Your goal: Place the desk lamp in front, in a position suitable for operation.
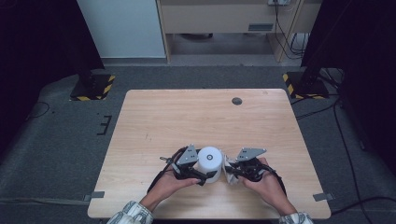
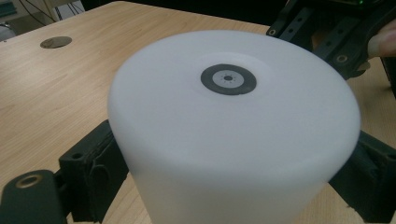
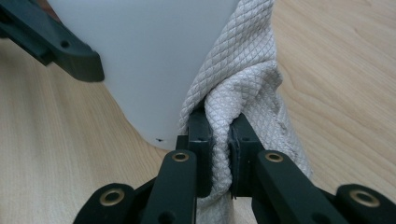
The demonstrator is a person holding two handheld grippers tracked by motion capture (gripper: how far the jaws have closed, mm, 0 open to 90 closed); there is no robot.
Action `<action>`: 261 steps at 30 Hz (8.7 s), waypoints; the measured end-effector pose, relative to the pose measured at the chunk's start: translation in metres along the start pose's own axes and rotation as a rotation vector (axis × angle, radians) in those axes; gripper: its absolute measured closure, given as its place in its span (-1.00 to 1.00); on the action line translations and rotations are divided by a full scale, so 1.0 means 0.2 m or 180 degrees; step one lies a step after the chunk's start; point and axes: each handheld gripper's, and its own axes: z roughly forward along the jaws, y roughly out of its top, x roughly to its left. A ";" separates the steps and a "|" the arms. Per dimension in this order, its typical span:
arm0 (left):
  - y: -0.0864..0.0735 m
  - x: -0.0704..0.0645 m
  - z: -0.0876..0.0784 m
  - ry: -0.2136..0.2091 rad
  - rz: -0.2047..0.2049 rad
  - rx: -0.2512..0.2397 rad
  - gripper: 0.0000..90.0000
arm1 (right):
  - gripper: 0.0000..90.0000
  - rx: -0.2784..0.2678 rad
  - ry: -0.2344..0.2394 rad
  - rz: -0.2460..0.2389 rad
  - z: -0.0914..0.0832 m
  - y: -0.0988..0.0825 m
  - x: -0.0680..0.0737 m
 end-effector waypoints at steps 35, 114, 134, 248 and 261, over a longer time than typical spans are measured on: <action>0.00 0.03 -0.01 0.0008 0.0007 0.0014 -0.83 | 0.83 -0.0022 -0.0034 0.0136 0.03 -0.05 0.06; -0.01 0.05 -0.03 0.0098 -0.0004 0.0073 -0.83 | 0.82 -0.0220 -0.0166 0.0261 0.09 -0.03 0.08; -0.01 0.07 -0.04 0.0121 -0.0028 0.0075 -0.83 | 0.83 -0.0490 0.0132 0.0219 0.01 0.00 0.18; 0.12 0.17 -0.12 -0.0077 -0.0507 -0.0233 -0.50 | 0.83 -0.0293 0.0071 -0.0426 0.09 0.07 0.31; 0.13 0.18 -0.12 -0.0083 -0.0510 -0.0214 -0.49 | 0.83 -0.0439 0.0239 -0.0588 0.11 0.18 0.37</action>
